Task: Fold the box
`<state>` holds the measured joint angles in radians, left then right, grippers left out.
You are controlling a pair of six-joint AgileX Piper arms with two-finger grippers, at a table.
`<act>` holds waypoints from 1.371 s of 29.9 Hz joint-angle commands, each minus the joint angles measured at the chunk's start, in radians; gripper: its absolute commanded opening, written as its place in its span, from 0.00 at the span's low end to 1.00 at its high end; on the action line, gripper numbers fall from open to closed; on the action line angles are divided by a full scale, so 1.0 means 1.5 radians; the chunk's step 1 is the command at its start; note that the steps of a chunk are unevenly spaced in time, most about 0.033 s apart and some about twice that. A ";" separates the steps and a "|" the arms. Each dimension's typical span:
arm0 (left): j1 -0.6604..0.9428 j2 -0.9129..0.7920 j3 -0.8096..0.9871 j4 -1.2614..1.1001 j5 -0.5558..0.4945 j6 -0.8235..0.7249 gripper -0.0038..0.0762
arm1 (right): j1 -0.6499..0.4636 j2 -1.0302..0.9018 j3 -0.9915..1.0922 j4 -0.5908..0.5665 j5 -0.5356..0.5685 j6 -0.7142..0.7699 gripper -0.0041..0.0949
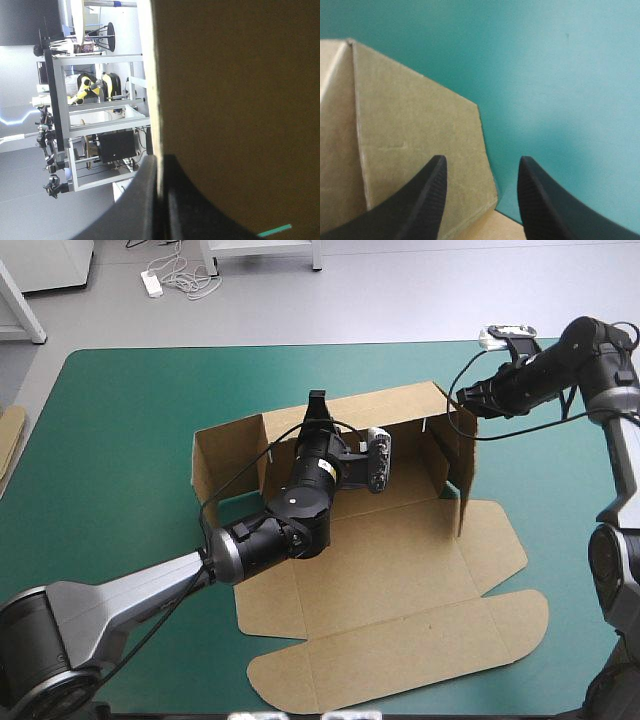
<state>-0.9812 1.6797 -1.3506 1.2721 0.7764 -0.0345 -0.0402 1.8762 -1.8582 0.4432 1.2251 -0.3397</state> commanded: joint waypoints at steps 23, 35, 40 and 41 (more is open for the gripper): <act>-0.005 -0.029 -0.021 0.037 -0.012 -0.008 0.04 | -0.036 -0.178 0.291 0.164 -0.148 -0.307 0.46; -0.005 -0.029 -0.021 0.038 -0.014 -0.017 0.04 | -0.020 -0.179 0.315 0.172 -0.122 -0.447 0.54; -0.005 -0.029 -0.021 0.038 -0.018 -0.017 0.04 | -0.020 -0.179 0.315 0.194 -0.099 -0.451 0.64; -0.005 -0.029 -0.021 0.037 -0.021 -0.017 0.04 | -0.020 -0.179 0.315 0.201 -0.099 -0.453 0.66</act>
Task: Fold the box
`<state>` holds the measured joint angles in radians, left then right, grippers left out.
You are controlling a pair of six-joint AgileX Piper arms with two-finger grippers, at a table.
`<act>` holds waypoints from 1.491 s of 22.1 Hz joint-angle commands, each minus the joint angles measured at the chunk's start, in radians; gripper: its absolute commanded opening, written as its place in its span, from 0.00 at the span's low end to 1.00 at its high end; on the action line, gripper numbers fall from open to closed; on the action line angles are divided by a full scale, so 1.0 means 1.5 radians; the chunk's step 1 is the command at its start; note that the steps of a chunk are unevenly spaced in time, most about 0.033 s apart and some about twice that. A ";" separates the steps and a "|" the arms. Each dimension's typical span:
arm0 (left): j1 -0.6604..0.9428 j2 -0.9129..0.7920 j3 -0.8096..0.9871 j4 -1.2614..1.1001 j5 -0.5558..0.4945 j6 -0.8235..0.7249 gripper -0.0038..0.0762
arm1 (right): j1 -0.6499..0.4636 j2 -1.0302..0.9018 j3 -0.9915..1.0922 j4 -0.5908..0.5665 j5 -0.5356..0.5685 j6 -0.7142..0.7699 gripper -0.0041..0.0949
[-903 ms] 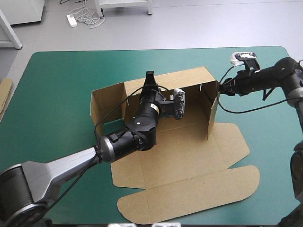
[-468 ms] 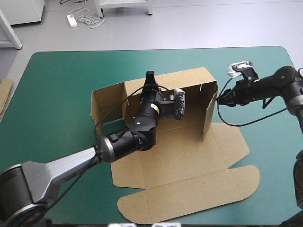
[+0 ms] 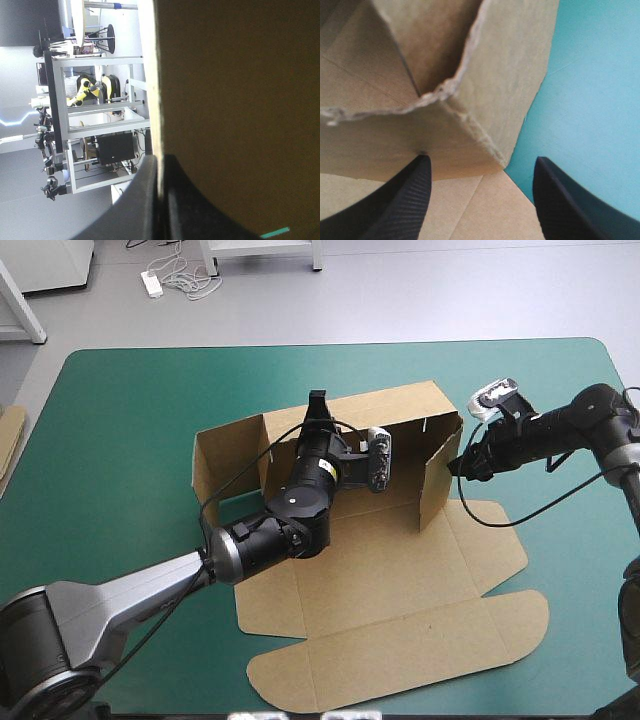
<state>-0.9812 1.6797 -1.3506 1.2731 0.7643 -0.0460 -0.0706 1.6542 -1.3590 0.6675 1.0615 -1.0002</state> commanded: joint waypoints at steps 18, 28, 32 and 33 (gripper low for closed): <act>-0.005 -0.003 -0.021 0.018 -0.031 -0.018 0.04 | 0.002 -0.030 -0.018 0.130 -0.025 -0.058 0.65; -0.005 -0.003 -0.022 0.050 -0.026 -0.037 0.04 | 0.058 -0.020 -0.018 0.102 -0.099 -0.056 0.57; -0.005 -0.003 -0.022 0.054 -0.034 -0.048 0.04 | 0.058 -0.019 -0.019 0.114 -0.128 -0.060 0.51; -0.005 -0.003 -0.022 0.057 -0.034 -0.048 0.04 | 0.058 -0.019 -0.019 0.122 -0.129 -0.060 0.49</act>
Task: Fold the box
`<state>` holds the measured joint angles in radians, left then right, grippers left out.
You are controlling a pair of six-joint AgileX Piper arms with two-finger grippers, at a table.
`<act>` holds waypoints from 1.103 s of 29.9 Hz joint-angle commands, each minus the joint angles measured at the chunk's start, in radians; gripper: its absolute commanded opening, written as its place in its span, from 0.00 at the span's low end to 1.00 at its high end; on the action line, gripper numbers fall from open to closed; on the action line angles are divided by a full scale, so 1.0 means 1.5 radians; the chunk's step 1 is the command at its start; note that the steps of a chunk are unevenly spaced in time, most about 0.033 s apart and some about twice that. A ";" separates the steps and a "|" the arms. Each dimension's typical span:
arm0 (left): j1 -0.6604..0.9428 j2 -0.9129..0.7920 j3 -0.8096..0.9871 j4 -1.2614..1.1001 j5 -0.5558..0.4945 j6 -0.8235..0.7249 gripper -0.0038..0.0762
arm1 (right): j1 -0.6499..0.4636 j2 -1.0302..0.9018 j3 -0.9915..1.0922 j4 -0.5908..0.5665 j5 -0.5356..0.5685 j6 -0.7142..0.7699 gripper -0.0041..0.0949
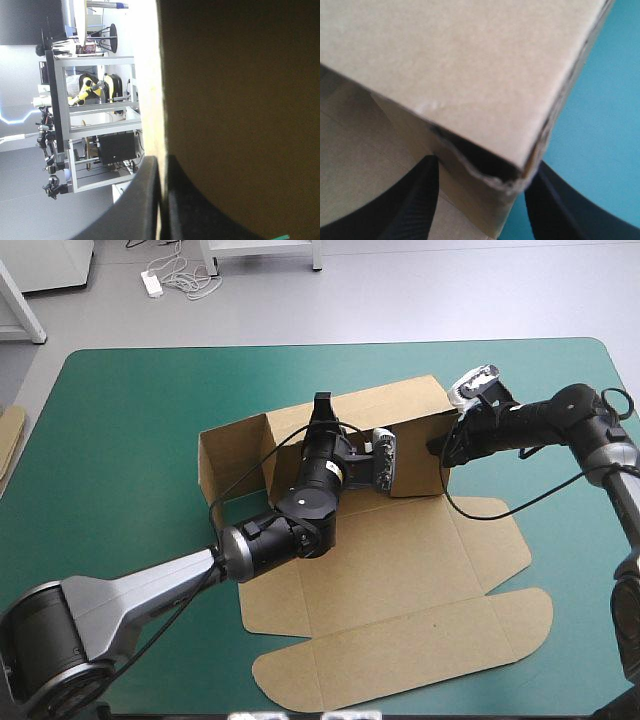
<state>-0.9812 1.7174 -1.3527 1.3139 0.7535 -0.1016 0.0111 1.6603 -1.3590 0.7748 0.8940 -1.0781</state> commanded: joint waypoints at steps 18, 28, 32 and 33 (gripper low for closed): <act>-0.005 -0.028 -0.021 0.047 -0.040 -0.046 0.04 | 0.005 -0.021 -0.019 0.100 -0.015 -0.040 0.17; -0.005 -0.028 -0.021 0.071 -0.042 -0.047 0.04 | 0.005 -0.021 -0.019 0.118 0.000 -0.051 0.02; -0.012 -0.030 -0.021 0.071 -0.042 -0.051 0.13 | 0.005 -0.021 -0.019 0.120 -0.002 -0.051 0.02; -0.012 -0.033 -0.021 0.070 -0.042 -0.053 0.19 | 0.005 -0.021 -0.019 0.120 -0.002 -0.051 0.02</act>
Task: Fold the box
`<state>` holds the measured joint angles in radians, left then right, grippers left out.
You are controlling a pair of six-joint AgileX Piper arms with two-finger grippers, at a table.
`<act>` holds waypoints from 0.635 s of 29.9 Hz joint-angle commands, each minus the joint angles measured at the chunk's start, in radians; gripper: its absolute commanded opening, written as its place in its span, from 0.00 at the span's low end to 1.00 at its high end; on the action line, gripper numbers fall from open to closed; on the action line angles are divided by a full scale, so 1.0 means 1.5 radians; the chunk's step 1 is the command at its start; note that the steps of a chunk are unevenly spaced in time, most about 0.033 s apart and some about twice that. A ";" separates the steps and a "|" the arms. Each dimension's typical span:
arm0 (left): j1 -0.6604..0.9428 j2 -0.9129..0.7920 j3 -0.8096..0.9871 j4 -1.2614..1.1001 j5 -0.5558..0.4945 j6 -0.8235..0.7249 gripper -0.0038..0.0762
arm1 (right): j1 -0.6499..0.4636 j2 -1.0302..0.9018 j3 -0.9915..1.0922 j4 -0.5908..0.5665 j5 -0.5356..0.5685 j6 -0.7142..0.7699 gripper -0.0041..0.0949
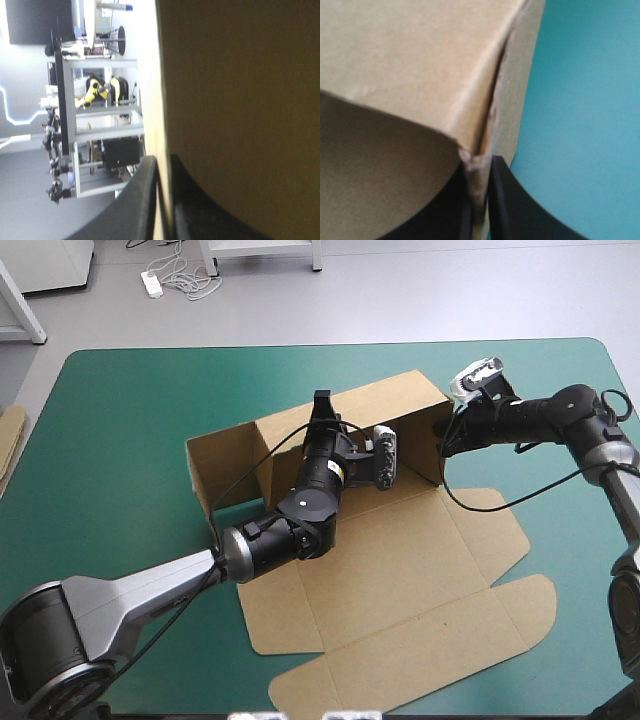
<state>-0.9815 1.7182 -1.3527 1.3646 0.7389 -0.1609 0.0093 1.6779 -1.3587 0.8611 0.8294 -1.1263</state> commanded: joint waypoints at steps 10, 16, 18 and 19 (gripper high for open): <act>-0.060 -0.074 -0.021 0.033 -0.046 -0.027 0.52 | 0.006 -0.033 -0.019 0.061 0.020 0.002 0.02; -0.099 -0.118 -0.021 -0.034 -0.073 -0.035 0.52 | 0.006 -0.033 -0.019 0.058 -0.005 0.028 0.02; -0.104 -0.134 -0.021 -0.056 -0.078 -0.061 0.52 | 0.006 -0.033 -0.020 0.056 -0.006 0.033 0.02; -0.104 -0.141 -0.021 -0.058 -0.077 -0.077 0.52 | 0.006 -0.033 -0.020 0.055 -0.006 0.037 0.02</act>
<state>-1.1262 1.5855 -1.3527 1.2773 0.6337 -0.2117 0.0176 1.6779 -1.3587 0.8816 0.8342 -1.0963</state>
